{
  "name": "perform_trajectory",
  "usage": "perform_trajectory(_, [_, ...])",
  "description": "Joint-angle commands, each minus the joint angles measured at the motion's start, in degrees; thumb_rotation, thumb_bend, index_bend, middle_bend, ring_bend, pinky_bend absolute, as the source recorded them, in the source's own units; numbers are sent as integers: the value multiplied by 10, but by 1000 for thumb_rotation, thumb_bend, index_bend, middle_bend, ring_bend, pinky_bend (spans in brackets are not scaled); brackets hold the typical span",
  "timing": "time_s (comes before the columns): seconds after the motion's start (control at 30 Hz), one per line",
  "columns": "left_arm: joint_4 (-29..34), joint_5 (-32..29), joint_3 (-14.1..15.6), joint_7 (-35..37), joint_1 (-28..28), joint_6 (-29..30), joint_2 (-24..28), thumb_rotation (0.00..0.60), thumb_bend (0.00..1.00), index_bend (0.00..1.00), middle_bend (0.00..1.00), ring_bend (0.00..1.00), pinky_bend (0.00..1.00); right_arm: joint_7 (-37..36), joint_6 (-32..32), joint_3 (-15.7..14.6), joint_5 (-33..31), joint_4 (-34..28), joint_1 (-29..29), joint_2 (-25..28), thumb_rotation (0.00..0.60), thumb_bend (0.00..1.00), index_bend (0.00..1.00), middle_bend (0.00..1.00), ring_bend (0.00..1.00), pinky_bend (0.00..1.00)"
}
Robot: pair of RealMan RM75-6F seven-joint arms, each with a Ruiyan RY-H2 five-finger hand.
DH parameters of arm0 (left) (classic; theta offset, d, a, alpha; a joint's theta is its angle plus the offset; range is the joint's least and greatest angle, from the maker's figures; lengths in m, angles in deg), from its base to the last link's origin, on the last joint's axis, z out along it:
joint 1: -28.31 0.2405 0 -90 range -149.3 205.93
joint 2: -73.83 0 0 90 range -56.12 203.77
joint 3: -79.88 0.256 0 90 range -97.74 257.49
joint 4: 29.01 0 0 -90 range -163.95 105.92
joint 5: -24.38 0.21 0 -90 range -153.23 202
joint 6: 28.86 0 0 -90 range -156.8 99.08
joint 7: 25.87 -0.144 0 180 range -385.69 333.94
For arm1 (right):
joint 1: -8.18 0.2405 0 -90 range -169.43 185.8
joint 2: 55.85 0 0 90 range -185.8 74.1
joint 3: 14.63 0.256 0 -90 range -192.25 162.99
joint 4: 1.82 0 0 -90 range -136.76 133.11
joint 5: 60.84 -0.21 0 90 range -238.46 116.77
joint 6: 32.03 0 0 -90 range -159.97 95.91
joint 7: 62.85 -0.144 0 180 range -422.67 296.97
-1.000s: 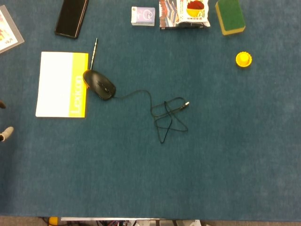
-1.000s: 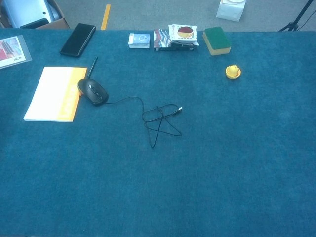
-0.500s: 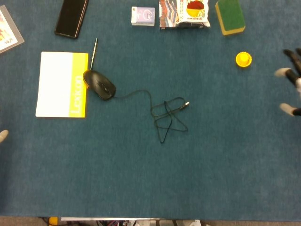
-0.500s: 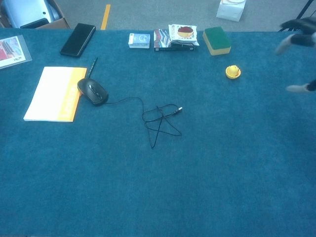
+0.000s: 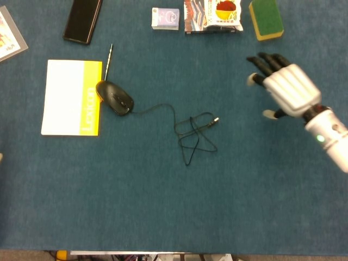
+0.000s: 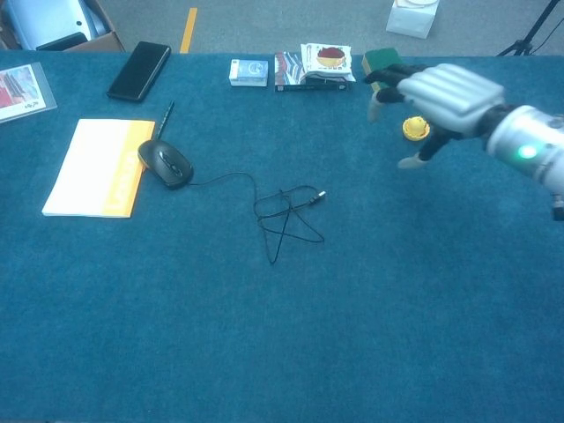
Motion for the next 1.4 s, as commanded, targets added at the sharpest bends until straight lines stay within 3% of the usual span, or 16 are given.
perform_trajectory(0.03, [-2,-1,0,3,1,0,0,600,22,431,295,331,495,-11,-22,-1,-2,21,23,-22,600,0,366,84,0,132])
perform_trajectory(0.67, [-23,-4,2,27,12,1,-5,600,22,431,295,331,495,-58,-82,-26,9,126,102,-124,600,17,392,84,0,132])
perform_trajectory(1.4, [-36,-7,3,49,25,6,-4,600,22,431,295,331,495,-85,-108,-45,5,192,139,-176,600,121,407,84,0,132])
